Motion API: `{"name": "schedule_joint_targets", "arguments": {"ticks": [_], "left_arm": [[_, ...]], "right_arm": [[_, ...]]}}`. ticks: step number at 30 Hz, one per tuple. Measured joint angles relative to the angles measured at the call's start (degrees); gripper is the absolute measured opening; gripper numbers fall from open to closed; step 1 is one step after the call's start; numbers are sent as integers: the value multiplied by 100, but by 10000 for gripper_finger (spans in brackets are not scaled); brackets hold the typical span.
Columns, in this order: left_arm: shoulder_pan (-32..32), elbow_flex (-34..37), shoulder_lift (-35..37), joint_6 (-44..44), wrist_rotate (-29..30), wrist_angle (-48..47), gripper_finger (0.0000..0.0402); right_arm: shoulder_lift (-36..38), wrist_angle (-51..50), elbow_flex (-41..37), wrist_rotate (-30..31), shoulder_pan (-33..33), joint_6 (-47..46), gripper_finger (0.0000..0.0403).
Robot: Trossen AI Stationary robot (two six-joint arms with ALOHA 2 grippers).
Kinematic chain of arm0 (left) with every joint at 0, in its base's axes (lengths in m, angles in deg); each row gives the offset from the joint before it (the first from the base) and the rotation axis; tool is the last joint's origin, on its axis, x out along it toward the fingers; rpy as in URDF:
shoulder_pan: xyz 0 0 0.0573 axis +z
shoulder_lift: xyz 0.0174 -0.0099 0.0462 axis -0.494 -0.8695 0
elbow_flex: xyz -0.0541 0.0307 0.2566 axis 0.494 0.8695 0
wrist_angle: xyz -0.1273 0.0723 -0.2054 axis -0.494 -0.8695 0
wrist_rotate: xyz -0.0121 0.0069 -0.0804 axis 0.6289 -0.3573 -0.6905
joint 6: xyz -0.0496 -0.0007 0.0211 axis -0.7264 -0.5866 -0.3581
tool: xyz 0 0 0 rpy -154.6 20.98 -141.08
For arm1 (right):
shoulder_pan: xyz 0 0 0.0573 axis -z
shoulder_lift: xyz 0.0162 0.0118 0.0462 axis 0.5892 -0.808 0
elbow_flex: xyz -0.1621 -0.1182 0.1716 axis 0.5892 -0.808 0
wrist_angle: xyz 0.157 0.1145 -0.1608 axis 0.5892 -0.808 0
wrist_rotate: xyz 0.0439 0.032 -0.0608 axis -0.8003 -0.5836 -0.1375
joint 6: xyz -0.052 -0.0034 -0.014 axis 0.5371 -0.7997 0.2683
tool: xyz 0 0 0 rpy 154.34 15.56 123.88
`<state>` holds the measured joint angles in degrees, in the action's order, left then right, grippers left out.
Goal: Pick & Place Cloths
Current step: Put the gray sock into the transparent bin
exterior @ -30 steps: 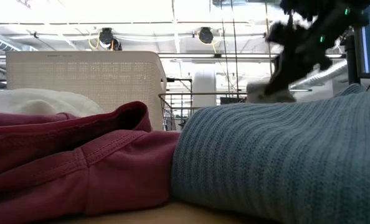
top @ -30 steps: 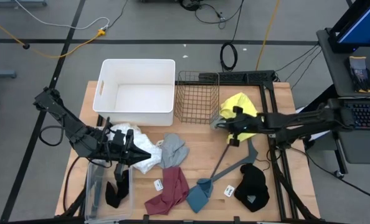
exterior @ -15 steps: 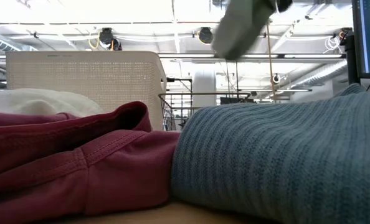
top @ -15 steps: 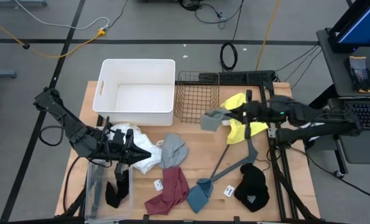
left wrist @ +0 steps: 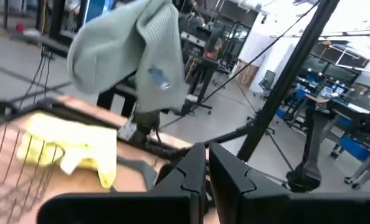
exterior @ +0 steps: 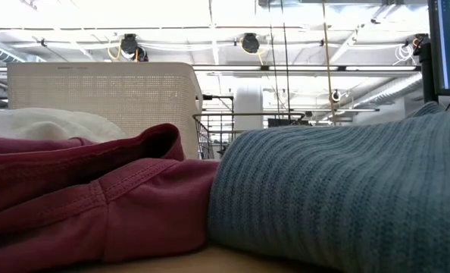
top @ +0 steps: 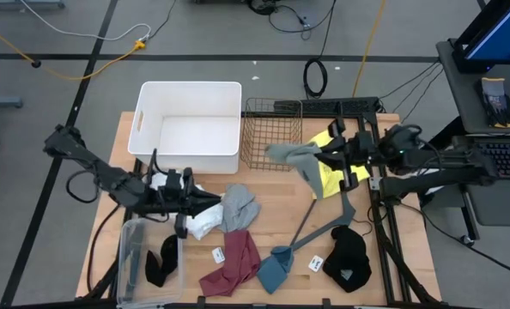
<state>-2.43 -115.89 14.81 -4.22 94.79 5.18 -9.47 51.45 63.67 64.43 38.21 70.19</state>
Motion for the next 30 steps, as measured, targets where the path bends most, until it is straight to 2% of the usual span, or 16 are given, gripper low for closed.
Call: {"name": "schedule_joint_targets", "arguments": {"ticks": [5, 13, 19, 24, 30], "left_arm": [[297, 0, -227, 405, -427, 670, 53], [735, 0, -488, 1008, -1031, 1527, 165], [1036, 0, -684, 1056, -1398, 1881, 237], [1240, 0, -937, 1053, -1687, 2218, 270], [1419, 0, -1173, 1092, -1777, 2424, 288]], "right_arm": [[-495, 707, 0, -392, -11, -499, 6], [-1114, 1344, -2, -397, -341, -861, 6], [-1495, 1820, -2, -395, -572, -1066, 5], [-1777, 2189, -4, -391, -708, -1126, 6], [-2092, 2528, -4, -393, -740, -1698, 5]]}}
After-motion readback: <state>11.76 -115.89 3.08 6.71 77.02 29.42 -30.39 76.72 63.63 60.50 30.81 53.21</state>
